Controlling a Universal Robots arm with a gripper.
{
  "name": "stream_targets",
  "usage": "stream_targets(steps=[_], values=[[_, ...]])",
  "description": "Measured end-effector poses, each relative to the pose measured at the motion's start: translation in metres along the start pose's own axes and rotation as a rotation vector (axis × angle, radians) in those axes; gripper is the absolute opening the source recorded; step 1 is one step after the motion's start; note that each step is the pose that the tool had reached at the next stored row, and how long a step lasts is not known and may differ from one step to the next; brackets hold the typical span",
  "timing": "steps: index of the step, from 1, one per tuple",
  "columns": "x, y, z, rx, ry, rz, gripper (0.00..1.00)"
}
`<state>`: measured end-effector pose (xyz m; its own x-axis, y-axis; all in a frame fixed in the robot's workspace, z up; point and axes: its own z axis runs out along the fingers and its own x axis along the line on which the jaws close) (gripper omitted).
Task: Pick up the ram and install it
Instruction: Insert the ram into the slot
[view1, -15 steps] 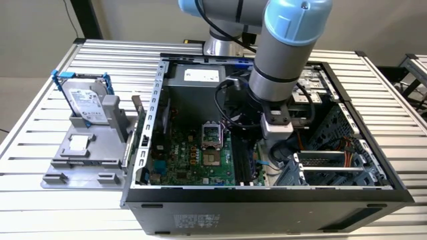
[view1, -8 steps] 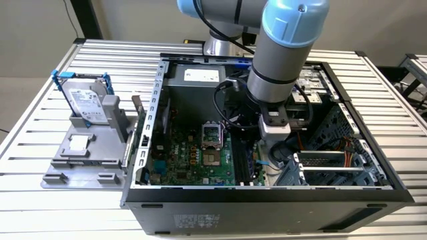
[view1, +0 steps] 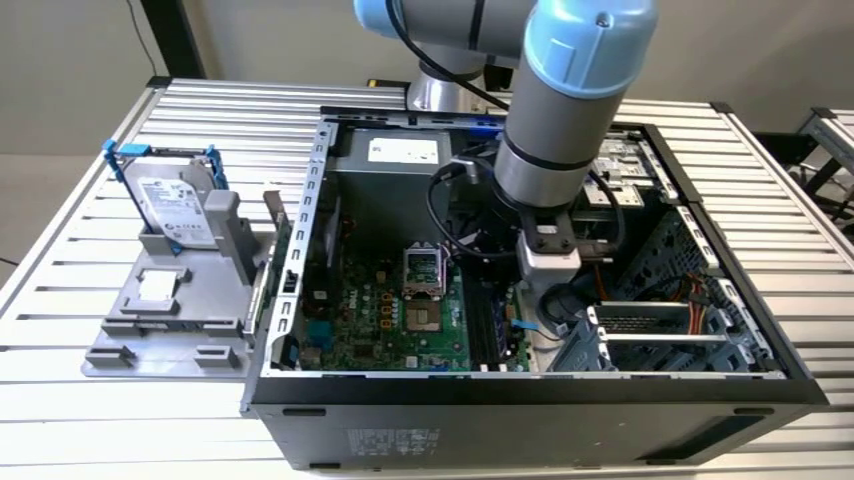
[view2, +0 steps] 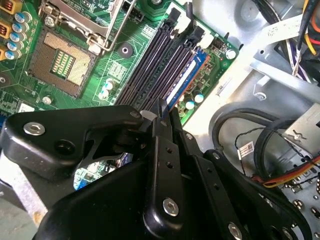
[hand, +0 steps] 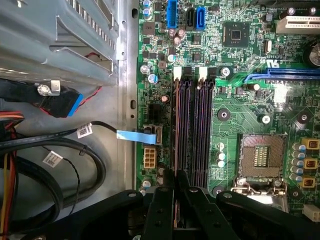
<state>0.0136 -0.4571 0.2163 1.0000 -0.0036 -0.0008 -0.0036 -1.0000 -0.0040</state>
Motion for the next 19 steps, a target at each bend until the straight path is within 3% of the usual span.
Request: stream_targets(steps=[9,19], values=[[0.0027,0.0012,0.0001,0.0005,-0.0094,0.009,0.0],[0.0032,0.0022,-0.0013,-0.0019,-0.0115,0.009,0.0]])
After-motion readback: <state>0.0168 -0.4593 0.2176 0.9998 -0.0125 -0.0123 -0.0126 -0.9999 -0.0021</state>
